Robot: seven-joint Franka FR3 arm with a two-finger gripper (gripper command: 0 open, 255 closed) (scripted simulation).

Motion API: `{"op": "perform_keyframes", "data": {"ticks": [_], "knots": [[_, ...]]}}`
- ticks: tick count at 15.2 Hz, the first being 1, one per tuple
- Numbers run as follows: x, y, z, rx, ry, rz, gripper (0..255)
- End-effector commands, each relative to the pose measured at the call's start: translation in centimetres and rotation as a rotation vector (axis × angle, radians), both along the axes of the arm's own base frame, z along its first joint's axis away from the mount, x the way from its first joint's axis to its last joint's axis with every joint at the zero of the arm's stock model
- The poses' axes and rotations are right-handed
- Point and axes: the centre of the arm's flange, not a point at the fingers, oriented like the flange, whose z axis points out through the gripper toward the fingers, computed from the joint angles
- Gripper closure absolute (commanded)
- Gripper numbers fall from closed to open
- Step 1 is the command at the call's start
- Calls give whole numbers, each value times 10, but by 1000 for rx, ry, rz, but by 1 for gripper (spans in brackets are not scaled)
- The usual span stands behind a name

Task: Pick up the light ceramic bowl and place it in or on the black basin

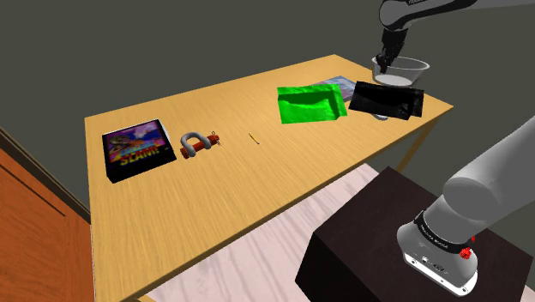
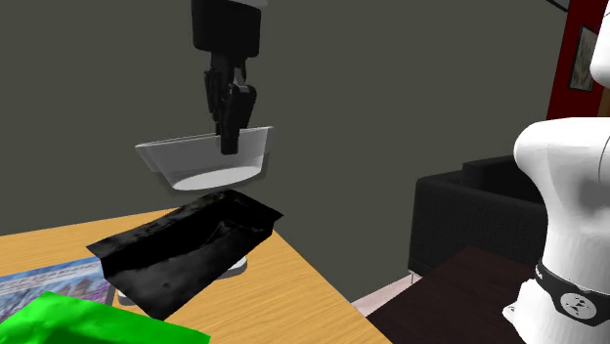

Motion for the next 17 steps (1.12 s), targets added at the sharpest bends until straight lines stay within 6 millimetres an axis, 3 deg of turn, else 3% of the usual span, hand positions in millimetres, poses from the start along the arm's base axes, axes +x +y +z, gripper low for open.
{"op": "perform_keyframes", "data": {"ticks": [1, 5, 17], "knots": [[4, -26, 1, -2, -1, 2, 255], [14, -83, 8, -2, -1, 2, 255], [14, -83, -55, -2, -1, 2, 255]]}}
